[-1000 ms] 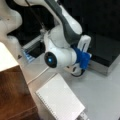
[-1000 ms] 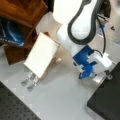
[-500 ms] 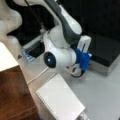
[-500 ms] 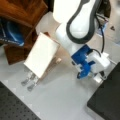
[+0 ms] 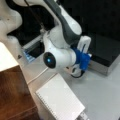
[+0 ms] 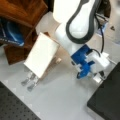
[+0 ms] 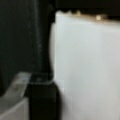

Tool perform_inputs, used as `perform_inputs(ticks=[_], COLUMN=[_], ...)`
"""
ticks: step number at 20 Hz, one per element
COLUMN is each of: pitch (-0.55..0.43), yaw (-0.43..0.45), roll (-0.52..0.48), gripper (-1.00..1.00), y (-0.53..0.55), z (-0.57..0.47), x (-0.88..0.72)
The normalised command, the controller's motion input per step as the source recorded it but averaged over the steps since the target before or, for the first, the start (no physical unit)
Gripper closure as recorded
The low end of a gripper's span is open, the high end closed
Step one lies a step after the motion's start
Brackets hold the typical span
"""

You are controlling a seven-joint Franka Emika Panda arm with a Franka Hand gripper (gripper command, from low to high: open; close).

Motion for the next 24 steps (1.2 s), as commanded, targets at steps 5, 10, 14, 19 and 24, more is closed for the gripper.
perform_inputs(ticks=[5,10,14,19,24], pitch=[-0.023,-0.054,-0.056,-0.005,0.063], yaw=[0.007,0.047,0.078,0.084,0.09], roll=[-0.037,-0.059,-0.048,-0.052,-0.05], gripper=[1.0,1.0,1.0,1.0,1.0], y=[-0.01,0.11,0.17,0.18,0.14], z=[0.16,0.3,0.43,0.48,0.51], x=[0.29,0.34,0.33,0.29,0.2])
